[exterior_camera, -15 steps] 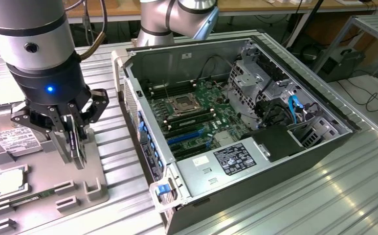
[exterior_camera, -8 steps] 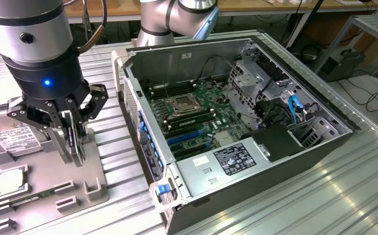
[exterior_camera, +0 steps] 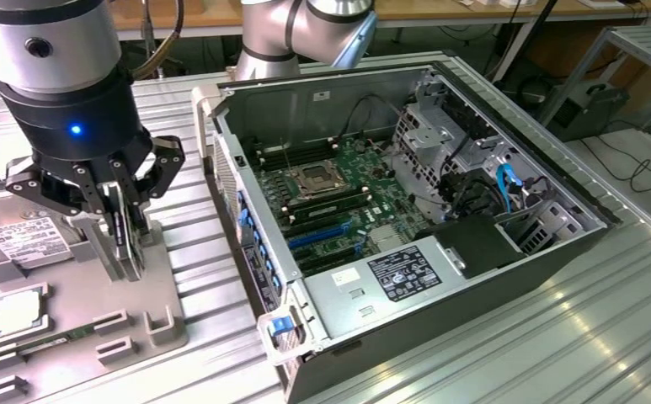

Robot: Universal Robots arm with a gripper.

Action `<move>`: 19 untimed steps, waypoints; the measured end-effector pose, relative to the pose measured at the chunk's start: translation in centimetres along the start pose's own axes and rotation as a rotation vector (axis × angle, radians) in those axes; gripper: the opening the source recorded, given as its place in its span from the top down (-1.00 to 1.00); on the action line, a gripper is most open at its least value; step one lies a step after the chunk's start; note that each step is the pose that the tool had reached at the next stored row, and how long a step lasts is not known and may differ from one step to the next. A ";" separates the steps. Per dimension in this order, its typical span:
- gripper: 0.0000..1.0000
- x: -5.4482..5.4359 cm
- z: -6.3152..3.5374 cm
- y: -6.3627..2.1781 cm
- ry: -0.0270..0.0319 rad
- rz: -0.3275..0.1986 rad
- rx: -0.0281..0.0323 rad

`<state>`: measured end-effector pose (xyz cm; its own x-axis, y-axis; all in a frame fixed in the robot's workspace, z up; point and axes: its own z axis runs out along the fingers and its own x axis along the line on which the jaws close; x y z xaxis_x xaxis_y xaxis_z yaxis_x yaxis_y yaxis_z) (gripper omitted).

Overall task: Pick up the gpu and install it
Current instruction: 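Pick up the gpu and move the gpu toward the slot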

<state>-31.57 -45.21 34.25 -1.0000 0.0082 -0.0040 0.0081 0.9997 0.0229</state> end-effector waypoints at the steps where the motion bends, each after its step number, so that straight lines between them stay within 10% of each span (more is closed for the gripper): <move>1: 0.44 0.0 -0.13 0.00 0.0001 0.000 0.0000; 19: 0.44 0.0 -2.12 0.05 0.0007 0.000 0.0001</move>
<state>-31.57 -45.21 36.37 -1.0000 0.0082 -0.0032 0.0081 0.9997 0.0228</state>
